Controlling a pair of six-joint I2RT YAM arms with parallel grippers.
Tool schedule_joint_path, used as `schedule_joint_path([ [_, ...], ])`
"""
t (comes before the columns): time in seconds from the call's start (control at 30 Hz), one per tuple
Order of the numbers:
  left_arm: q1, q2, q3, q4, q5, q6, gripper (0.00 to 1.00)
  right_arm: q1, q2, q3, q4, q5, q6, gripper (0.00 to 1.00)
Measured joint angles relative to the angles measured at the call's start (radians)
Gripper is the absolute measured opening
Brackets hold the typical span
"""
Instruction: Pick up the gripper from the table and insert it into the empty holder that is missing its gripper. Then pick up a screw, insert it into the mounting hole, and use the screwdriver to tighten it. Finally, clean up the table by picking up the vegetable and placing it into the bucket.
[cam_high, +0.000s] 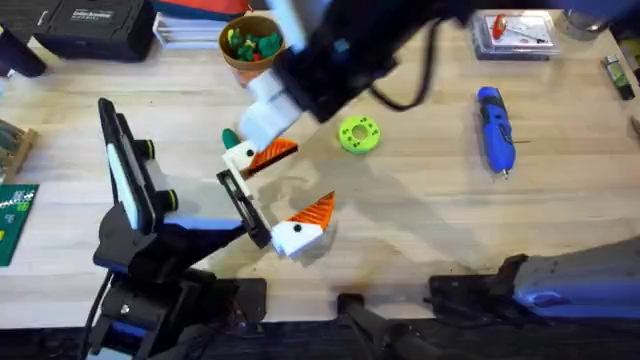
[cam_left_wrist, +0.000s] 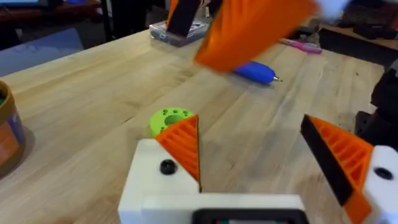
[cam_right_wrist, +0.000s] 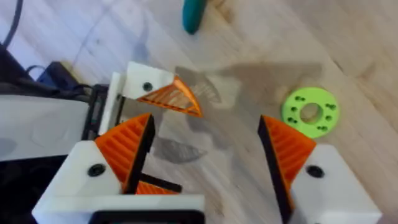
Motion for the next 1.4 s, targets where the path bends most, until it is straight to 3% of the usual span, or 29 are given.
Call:
schedule_joint_path([
  [0.23, 0.000, 0.000, 0.000, 0.000, 0.000, 0.000, 0.986, -0.073, -0.214, -0.271, 0.088, -0.016, 0.003, 0.994],
  [0.47, 0.000, 0.000, 0.000, 0.000, 0.000, 0.000, 0.986, -0.133, -0.444, -0.496, 0.126, -0.134, -0.012, 0.994],
  [0.67, 0.000, 0.000, 0.000, 0.000, 0.000, 0.000, 0.986, -0.140, -0.607, -0.556, 0.070, -0.197, -0.078, 0.994],
  [0.9, 0.000, 0.000, 0.000, 0.000, 0.000, 0.000, 0.981, -0.140, -0.626, -0.567, -0.022, -0.215, -0.186, 0.994],
  [0.93, 0.000, 0.000, 0.000, 0.000, 0.001, 0.000, 0.727, -0.140, -0.626, -0.568, -0.032, -0.225, -0.229, 0.994],
  [1.07, 0.000, 0.000, 0.000, 0.000, 0.001, 0.000, 0.092, -0.140, -0.626, -0.568, -0.046, -0.245, -0.285, 0.994],
  [1.13, 0.000, 0.000, 0.000, 0.000, 0.001, 0.006, 0.014, -0.140, -0.626, -0.568, -0.046, -0.249, -0.298, 0.994],
  [1.4, 0.000, 0.000, 0.000, 0.000, 0.001, 0.006, 0.014, -0.145, -0.626, -0.568, -0.049, -0.245, -0.314, 0.994],
])
